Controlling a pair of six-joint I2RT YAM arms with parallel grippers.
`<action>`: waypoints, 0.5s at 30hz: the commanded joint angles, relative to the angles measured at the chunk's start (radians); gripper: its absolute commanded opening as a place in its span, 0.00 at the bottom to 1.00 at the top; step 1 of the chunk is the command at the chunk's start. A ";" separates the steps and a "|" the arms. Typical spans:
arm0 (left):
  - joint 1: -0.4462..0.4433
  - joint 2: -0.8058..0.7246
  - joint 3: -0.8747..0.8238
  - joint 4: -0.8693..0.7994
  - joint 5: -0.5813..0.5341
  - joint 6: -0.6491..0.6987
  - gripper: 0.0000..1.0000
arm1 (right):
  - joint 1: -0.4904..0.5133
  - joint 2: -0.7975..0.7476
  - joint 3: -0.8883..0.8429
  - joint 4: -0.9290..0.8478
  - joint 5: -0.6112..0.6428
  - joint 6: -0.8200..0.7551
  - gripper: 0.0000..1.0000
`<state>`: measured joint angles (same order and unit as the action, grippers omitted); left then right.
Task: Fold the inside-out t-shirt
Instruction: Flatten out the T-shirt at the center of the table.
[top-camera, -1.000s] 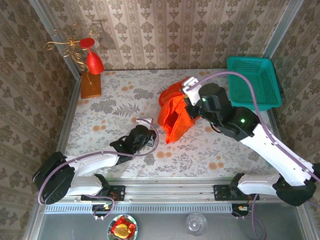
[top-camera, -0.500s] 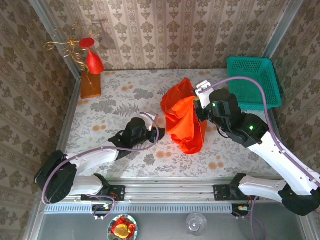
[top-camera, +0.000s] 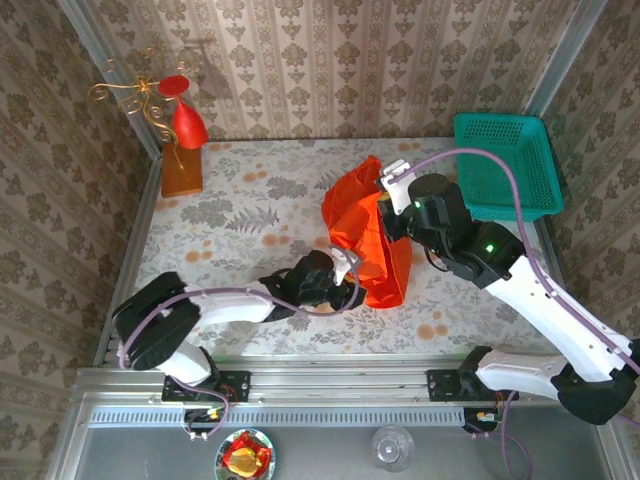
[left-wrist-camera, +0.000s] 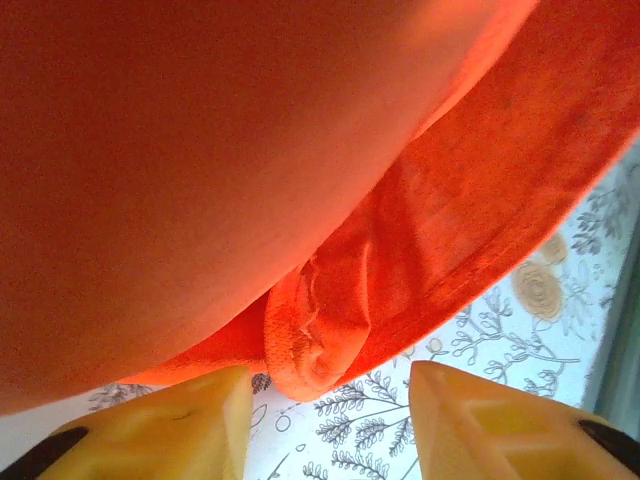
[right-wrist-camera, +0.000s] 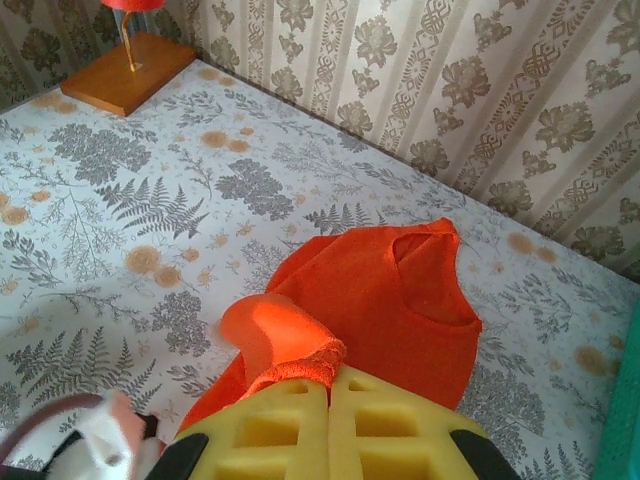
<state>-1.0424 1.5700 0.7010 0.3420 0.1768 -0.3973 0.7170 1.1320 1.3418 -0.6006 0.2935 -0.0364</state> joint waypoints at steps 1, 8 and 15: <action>-0.006 0.050 0.064 0.005 0.010 -0.051 0.53 | -0.005 -0.002 0.051 0.041 -0.025 0.025 0.00; 0.008 0.168 0.150 0.011 0.032 -0.067 0.49 | -0.005 -0.003 0.054 0.044 -0.037 0.035 0.00; 0.012 0.240 0.161 0.040 0.089 -0.096 0.35 | -0.009 -0.019 0.051 0.033 0.024 0.014 0.00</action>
<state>-1.0328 1.8019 0.8581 0.3553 0.2276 -0.4709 0.7155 1.1324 1.3693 -0.5850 0.2783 -0.0219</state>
